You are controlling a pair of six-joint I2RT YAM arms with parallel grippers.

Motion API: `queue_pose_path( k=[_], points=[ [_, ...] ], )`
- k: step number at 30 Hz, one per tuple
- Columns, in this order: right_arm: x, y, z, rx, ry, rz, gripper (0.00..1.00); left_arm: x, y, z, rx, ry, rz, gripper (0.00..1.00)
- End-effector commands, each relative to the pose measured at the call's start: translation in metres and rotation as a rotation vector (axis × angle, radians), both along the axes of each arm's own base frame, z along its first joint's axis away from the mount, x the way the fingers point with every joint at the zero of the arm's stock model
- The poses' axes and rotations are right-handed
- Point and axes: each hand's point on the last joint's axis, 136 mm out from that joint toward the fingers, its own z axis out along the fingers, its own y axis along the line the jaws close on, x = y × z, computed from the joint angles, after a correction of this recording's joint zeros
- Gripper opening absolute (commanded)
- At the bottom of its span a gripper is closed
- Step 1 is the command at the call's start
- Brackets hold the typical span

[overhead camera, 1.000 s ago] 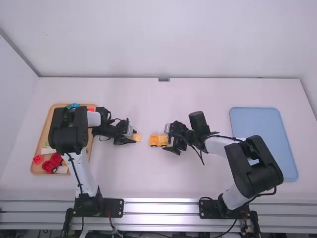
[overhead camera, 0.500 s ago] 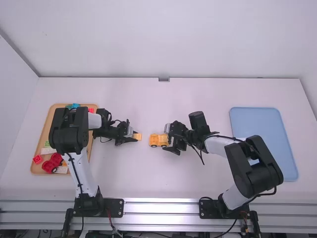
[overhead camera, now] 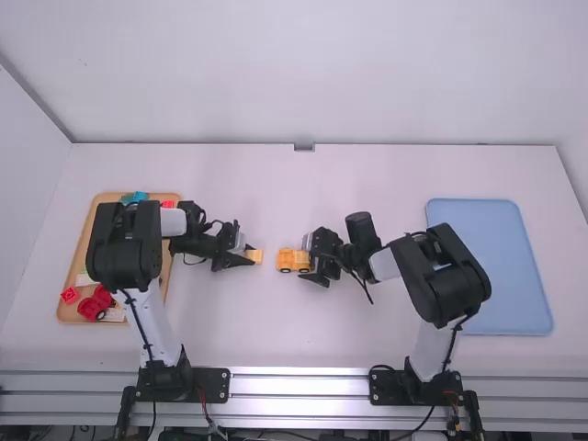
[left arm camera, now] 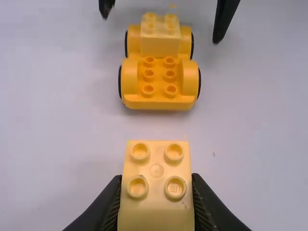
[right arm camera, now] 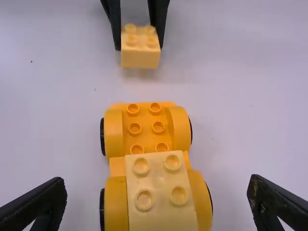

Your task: Assemble lego blocks to make yellow taxi

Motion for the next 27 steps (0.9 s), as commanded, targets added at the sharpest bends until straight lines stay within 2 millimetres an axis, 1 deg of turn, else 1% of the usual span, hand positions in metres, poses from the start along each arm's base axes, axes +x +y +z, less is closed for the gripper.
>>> queue_pose_path(
  k=[1,5,6,12,15,18,22,25,27],
  points=[
    [-0.006,0.000,-0.011,0.005,-0.011,0.037,0.99,0.004,-0.012,0.019,-0.042,-0.040,-0.021,0.07],
    [-0.003,0.003,-0.016,0.025,-0.037,0.044,0.98,0.001,-0.023,0.022,-0.059,-0.044,-0.051,0.04],
    [-0.002,0.003,-0.017,0.029,-0.042,0.043,0.98,0.000,-0.026,0.022,-0.059,-0.049,-0.061,0.02],
    [0.000,0.004,-0.024,0.038,-0.056,0.046,0.99,-0.005,-0.040,0.029,-0.058,-0.070,-0.107,0.02],
    [0.001,0.005,-0.027,0.034,-0.038,0.049,0.99,0.001,-0.047,0.032,-0.053,-0.053,-0.086,0.02],
    [0.002,0.008,-0.024,0.044,-0.027,0.065,1.00,0.009,-0.052,0.026,-0.006,-0.025,-0.056,0.02],
    [0.004,0.009,-0.025,0.028,0.005,0.080,0.98,0.011,-0.063,0.017,0.057,-0.004,-0.051,0.02],
    [0.006,0.010,-0.025,0.016,0.037,0.081,0.98,0.010,-0.072,0.018,0.067,0.000,-0.056,0.02],
    [0.004,0.010,-0.026,0.009,0.037,0.105,0.96,0.008,-0.076,0.020,0.064,-0.003,-0.067,0.02]
  ],
)
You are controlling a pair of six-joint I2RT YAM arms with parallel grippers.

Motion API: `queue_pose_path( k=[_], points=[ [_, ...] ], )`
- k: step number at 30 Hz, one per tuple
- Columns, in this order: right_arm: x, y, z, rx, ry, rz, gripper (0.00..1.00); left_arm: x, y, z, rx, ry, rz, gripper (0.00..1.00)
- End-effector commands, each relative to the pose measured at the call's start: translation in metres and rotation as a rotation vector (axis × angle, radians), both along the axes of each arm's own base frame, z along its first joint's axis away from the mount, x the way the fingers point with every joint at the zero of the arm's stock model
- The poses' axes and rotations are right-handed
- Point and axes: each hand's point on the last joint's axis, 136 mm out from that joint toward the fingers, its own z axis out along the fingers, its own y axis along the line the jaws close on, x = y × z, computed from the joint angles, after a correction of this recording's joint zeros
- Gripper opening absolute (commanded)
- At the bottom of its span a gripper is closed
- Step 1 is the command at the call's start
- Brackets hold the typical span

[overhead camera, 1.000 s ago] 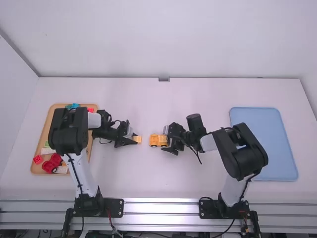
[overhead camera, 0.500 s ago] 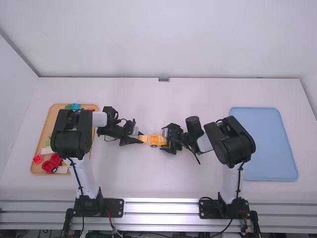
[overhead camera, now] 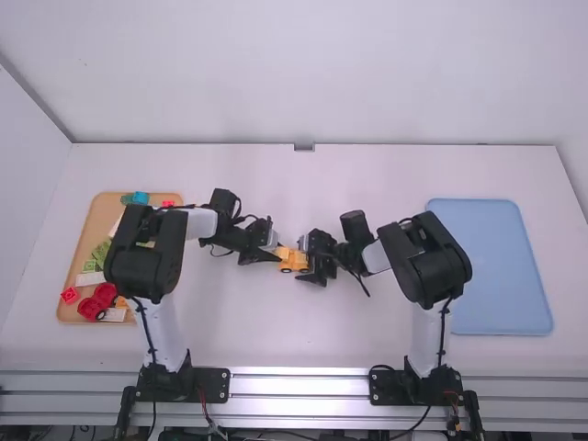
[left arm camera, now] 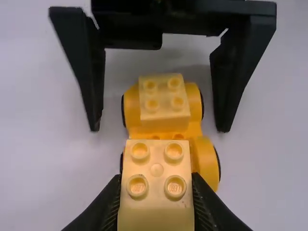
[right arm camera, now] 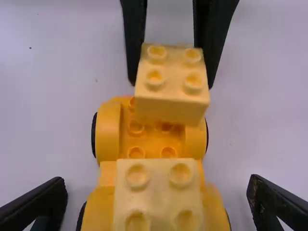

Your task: Assemble lego blocks to make yellow taxi

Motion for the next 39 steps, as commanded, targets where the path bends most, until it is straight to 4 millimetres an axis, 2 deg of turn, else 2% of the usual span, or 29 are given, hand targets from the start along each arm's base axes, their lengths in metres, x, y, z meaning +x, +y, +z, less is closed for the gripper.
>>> queue_pose_path(
  k=[1,9,14,16,22,31,35,39],
  points=[
    [0.000,0.000,-0.004,0.000,-0.016,0.036,0.94,0.002,-0.003,0.011,0.013,0.017,0.024,0.02],
    [-0.005,0.001,-0.003,0.011,-0.010,0.060,0.89,-0.001,-0.007,0.018,-0.031,0.024,0.015,0.02],
    [-0.006,0.001,-0.004,0.006,-0.004,0.062,0.84,0.006,-0.007,0.012,-0.027,0.023,0.062,0.02],
    [-0.006,0.001,-0.005,0.005,-0.003,0.061,0.78,0.011,-0.010,0.010,-0.035,0.023,0.095,0.02],
    [-0.006,0.001,-0.005,0.004,-0.004,0.060,0.71,0.005,-0.017,0.006,-0.043,0.013,0.090,0.02],
    [-0.002,-0.003,-0.010,-0.029,-0.001,0.032,0.61,0.000,-0.012,0.027,-0.001,0.012,0.110,0.02],
    [-0.003,-0.002,-0.010,-0.029,0.004,0.030,0.59,-0.002,-0.011,0.021,-0.002,-0.010,0.115,0.02],
    [0.002,-0.001,-0.007,-0.019,0.037,-0.012,0.48,0.005,-0.012,0.018,-0.024,0.002,0.187,0.02]
  ],
)
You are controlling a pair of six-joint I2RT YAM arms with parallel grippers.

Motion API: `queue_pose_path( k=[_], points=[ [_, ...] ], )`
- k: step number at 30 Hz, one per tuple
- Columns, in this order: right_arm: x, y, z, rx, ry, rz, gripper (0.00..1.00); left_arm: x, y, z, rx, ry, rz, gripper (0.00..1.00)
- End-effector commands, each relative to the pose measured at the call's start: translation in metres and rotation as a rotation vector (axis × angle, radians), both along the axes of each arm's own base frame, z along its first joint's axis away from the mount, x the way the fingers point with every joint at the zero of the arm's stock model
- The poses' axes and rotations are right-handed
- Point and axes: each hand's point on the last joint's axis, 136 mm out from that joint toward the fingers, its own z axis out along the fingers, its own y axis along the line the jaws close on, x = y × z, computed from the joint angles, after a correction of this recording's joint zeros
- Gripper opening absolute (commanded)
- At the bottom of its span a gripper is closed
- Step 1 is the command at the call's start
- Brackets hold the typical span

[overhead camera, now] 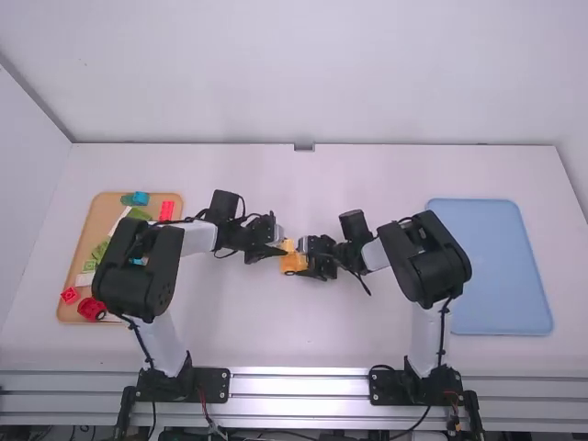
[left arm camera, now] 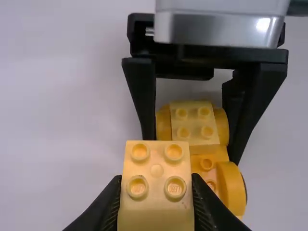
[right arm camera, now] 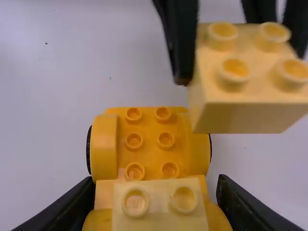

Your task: Assemble lego blocks to make yellow taxi

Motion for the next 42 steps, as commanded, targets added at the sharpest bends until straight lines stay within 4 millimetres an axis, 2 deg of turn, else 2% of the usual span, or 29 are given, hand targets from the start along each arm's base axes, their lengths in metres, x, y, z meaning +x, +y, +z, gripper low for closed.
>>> queue_pose_path(
  k=[1,4,10,18,24,37,42],
  points=[
    [0.005,-0.001,-0.006,-0.012,0.044,-0.043,0.46,-0.004,-0.001,-0.001,-0.014,0.054,0.047,0.02],
    [0.012,0.001,-0.002,0.005,0.057,-0.077,0.42,-0.004,-0.001,-0.003,-0.023,0.039,0.053,0.02],
    [0.014,0.002,0.001,0.018,0.063,-0.087,0.42,-0.002,-0.001,-0.002,-0.022,0.039,0.054,0.02],
    [0.013,0.002,0.000,0.014,0.060,-0.083,0.45,-0.006,-0.005,0.000,-0.054,0.024,0.016,0.02],
    [0.004,-0.002,-0.007,-0.016,0.047,-0.040,0.44,-0.007,-0.008,-0.002,-0.081,0.030,-0.002,0.02],
    [0.007,0.000,-0.004,-0.007,0.026,-0.040,0.44,-0.015,-0.007,-0.010,-0.069,0.023,-0.038,0.02],
    [0.007,0.000,-0.004,-0.007,0.026,-0.040,0.48,-0.020,-0.016,-0.011,-0.058,0.008,-0.073,0.02]
  ],
)
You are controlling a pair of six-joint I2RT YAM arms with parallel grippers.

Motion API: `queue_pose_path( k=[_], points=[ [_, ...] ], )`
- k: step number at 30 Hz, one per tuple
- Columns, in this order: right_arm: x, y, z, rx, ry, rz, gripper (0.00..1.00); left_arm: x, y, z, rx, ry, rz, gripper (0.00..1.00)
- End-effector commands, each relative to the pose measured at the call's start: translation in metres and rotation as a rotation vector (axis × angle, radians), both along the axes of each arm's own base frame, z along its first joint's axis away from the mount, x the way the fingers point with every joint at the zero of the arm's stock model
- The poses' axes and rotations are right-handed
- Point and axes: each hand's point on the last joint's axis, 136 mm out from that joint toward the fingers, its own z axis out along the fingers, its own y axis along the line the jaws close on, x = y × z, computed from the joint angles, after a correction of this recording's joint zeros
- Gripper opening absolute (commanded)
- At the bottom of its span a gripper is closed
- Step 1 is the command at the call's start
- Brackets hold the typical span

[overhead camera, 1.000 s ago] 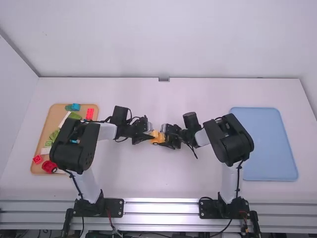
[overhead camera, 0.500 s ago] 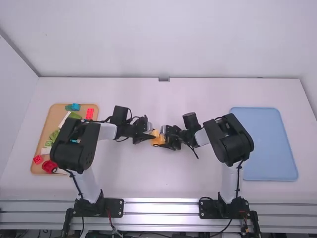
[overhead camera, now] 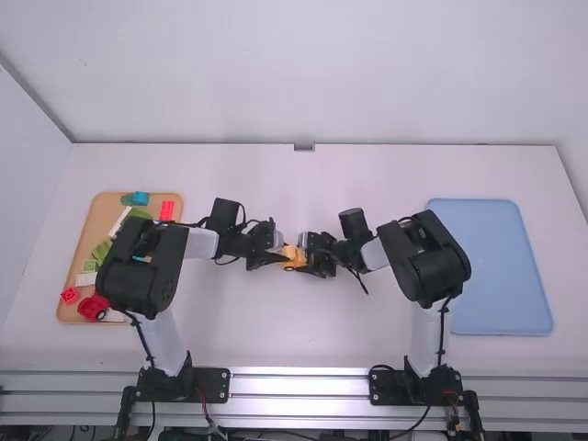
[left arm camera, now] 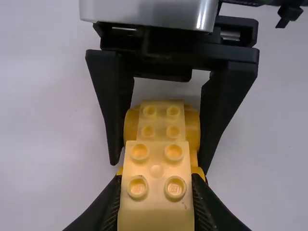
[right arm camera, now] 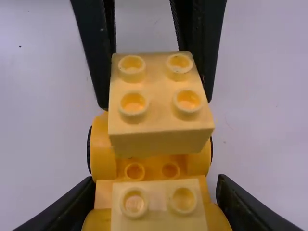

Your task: Assemble lego blocks to make yellow taxi

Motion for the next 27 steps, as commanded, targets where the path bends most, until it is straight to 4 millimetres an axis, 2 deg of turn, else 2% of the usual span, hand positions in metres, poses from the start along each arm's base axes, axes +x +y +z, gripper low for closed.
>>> queue_pose_path(
  k=[1,6,14,19,27],
  points=[
    [-0.001,-0.001,-0.004,0.000,0.013,0.002,0.48,-0.009,-0.011,-0.003,-0.004,-0.014,-0.059,0.02],
    [-0.001,-0.001,-0.004,0.000,0.015,0.002,0.47,-0.006,-0.013,-0.012,0.056,-0.014,-0.032,0.02],
    [-0.002,-0.001,-0.005,-0.002,0.020,0.002,0.47,-0.004,-0.007,-0.001,-0.014,-0.009,-0.034,0.02],
    [-0.002,-0.001,-0.005,-0.003,0.020,0.002,0.46,-0.002,-0.007,-0.009,0.019,-0.007,-0.019,0.02],
    [-0.003,-0.001,-0.005,-0.002,0.020,0.004,0.47,-0.004,-0.008,-0.008,0.014,-0.019,-0.037,0.02]
  ],
)
